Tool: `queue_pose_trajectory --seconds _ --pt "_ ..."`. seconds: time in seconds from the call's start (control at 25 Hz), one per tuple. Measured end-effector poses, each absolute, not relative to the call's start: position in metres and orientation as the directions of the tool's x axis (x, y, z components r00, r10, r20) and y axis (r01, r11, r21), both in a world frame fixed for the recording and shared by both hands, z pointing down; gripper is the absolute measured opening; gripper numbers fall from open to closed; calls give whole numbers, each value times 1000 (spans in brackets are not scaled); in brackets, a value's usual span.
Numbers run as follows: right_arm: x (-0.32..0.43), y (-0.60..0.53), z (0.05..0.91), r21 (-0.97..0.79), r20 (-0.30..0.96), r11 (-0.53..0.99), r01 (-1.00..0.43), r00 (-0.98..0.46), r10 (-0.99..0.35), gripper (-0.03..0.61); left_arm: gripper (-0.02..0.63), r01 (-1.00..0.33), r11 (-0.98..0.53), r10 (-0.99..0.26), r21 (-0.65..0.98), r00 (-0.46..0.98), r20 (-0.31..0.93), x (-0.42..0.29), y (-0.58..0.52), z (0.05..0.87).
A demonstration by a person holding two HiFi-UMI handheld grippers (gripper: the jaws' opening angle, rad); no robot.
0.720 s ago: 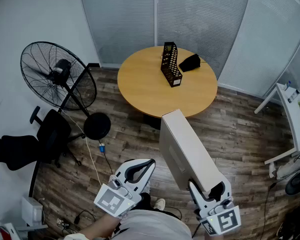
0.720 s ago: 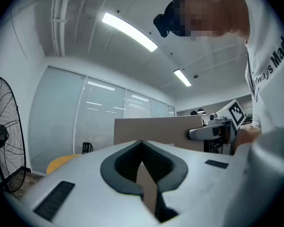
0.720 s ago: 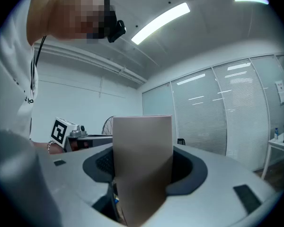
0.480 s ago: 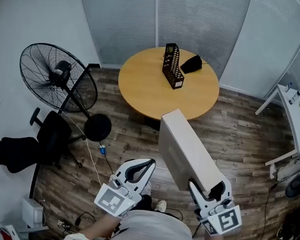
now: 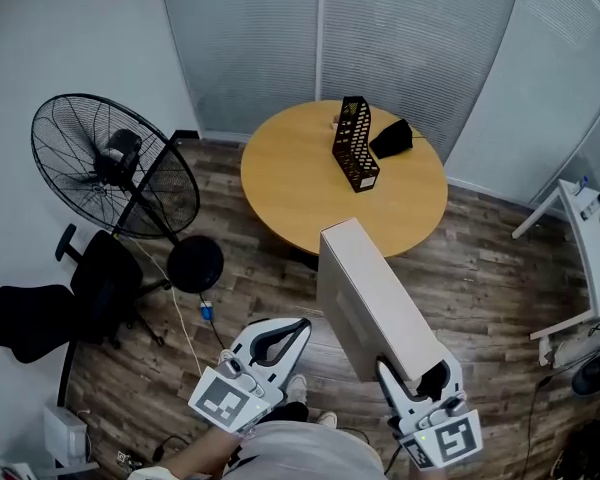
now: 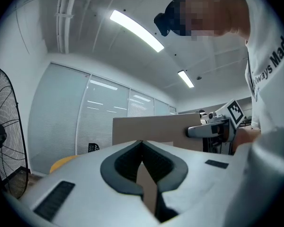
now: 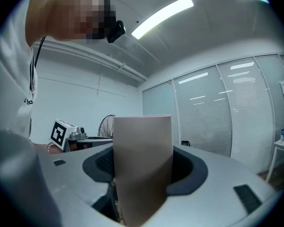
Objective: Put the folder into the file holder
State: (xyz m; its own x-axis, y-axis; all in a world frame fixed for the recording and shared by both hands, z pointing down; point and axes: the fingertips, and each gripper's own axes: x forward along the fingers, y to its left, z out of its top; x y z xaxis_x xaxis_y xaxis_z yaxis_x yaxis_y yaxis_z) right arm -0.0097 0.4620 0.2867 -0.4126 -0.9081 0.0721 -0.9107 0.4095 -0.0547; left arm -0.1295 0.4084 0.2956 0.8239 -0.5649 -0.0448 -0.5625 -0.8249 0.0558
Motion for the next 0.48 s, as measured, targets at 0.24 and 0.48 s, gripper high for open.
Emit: queue_pose_trajectory --seconds 0.24,0.48 --pt "-37 425 289 -52 75 403 -914 -406 -911 296 23 -551 -833 -554 60 831 -50 -154 373 299" --pt "-49 405 291 -57 80 392 -918 -395 -915 296 23 -545 -837 -546 56 837 -21 -169 354 309"
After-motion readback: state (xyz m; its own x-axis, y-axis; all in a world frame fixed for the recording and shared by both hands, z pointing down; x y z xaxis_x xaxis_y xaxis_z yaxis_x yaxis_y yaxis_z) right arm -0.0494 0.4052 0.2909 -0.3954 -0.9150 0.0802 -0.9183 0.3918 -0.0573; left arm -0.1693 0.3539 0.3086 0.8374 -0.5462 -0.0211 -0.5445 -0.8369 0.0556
